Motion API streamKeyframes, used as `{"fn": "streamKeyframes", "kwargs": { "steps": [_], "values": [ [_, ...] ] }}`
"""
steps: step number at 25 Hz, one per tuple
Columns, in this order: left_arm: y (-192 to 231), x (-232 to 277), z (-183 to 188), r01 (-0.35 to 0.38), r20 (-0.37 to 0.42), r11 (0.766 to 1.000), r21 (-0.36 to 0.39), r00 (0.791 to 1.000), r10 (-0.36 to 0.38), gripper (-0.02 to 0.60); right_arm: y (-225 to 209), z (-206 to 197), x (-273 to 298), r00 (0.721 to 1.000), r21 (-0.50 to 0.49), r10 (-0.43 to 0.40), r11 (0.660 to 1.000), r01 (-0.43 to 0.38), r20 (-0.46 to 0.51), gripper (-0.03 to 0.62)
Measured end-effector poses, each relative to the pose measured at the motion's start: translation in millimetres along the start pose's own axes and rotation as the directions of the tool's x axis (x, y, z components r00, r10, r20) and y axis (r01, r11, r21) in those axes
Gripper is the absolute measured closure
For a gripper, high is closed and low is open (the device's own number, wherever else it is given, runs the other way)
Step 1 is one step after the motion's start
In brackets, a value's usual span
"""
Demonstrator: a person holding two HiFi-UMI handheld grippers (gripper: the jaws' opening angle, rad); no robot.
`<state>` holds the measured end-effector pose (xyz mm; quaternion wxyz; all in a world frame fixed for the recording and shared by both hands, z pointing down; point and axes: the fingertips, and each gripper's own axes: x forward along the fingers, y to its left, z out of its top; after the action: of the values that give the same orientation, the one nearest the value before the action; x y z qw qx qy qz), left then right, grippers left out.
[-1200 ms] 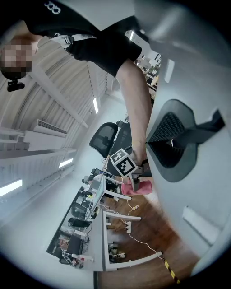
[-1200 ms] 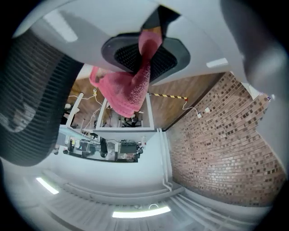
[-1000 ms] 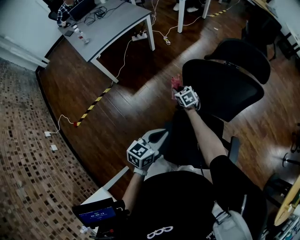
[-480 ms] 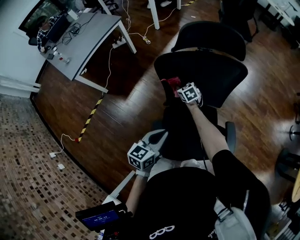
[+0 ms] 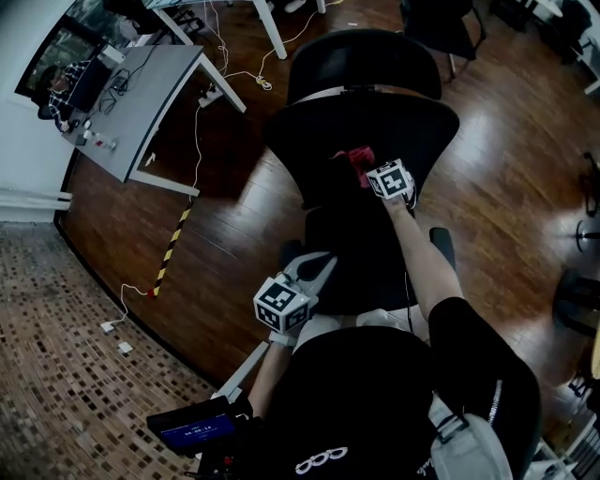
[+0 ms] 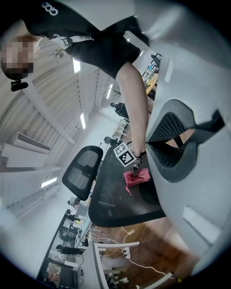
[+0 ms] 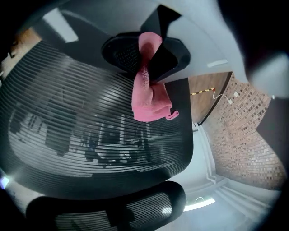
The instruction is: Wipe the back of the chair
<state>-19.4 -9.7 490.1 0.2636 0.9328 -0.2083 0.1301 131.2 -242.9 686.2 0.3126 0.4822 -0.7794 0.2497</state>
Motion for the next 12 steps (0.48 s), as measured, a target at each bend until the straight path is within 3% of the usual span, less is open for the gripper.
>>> {"fn": "streamKeyframes", "kwargs": {
  "steps": [12],
  "values": [
    [-38.2, 63.1, 1.9, 0.083, -0.056, 0.996, 0.027, 0.995, -0.082, 0.597, -111.8, -57.3, -62.0, 0.993, 0.11, -0.122, 0.987, 0.121, -0.004, 0.546]
  ]
}}
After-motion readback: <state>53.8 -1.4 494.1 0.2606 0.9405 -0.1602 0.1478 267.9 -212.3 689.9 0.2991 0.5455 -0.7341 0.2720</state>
